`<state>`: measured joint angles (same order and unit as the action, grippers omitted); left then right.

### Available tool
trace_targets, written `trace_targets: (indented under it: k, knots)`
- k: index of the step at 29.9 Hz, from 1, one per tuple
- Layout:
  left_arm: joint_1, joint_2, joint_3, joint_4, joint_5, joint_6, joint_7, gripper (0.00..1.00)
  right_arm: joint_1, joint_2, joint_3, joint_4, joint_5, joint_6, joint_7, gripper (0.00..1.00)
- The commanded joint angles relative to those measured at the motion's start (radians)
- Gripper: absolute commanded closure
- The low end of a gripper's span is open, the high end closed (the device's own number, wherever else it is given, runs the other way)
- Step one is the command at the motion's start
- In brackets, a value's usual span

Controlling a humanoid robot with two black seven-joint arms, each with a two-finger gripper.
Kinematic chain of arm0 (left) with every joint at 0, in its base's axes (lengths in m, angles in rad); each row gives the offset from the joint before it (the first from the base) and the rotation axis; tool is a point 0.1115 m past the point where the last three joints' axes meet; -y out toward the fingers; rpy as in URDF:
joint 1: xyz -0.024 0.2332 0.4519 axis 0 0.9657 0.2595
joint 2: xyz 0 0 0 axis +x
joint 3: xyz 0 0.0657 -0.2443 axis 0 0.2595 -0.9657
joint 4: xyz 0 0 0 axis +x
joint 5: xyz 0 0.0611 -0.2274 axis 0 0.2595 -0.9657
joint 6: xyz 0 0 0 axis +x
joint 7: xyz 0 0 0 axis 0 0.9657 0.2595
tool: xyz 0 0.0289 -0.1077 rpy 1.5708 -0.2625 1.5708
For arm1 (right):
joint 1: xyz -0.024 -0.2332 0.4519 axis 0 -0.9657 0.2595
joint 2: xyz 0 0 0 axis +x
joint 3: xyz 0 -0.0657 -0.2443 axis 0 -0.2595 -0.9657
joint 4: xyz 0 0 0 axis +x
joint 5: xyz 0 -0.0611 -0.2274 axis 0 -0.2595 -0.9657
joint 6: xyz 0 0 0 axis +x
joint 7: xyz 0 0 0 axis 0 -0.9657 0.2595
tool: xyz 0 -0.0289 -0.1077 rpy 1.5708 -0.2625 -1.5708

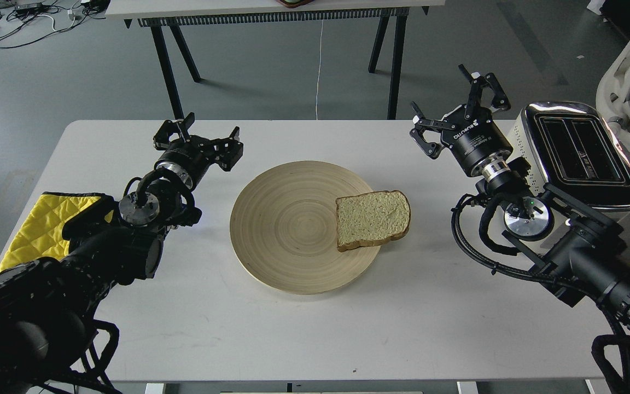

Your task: Put bread in toaster with right arm

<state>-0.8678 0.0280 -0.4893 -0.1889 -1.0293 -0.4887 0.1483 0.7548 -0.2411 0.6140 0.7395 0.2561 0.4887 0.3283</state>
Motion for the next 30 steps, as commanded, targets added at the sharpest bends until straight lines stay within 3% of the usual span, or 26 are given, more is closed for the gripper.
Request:
trace_targets:
  k: [1,22,30]
  knots:
    - [0.001,0.0,0.0,0.0,0.0,0.0,-0.001,0.0,0.001,0.0,0.0,0.0,0.002,0.0,0.0,0.0]
    - [0.001,0.0,0.0,0.0,0.0,0.0,-0.001,0.0,0.07,-0.014,-0.022,0.001,-0.014,0.0,-0.006,0.0]
    - [0.0,0.0,0.0,0.0,0.0,0.0,-0.001,0.0,0.196,-0.08,-0.141,0.032,-0.21,0.0,-0.04,0.0]
